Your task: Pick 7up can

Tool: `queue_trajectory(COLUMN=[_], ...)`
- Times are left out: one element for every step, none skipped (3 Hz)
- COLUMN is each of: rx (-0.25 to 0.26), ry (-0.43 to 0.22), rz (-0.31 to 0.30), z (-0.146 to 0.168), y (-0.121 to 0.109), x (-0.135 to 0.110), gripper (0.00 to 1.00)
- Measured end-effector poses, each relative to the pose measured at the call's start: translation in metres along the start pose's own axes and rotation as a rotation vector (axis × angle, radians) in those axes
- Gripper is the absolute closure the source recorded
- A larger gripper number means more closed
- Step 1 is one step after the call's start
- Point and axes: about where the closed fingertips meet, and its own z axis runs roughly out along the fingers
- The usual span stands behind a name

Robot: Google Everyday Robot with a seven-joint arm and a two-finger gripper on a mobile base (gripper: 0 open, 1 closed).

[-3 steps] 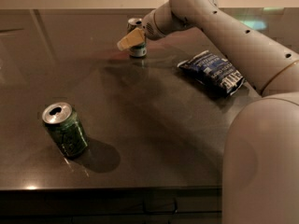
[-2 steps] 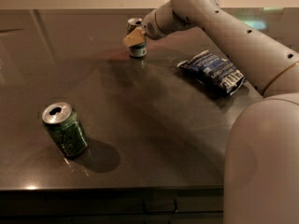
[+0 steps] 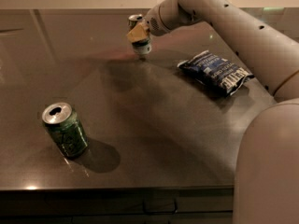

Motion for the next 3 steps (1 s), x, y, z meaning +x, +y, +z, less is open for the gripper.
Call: queue_trajectory(rx=[-0.009,-0.027,-0.061], ry=[-0.027,-0.050,-0.064], rz=[-0.026,-0.046,-0.051], z=[-0.026,-0.052,-0.071], y=[0.008,0.019,0.027], x=[-0.016,-0.031,-0.045], gripper=[1.00,1.00,1.00])
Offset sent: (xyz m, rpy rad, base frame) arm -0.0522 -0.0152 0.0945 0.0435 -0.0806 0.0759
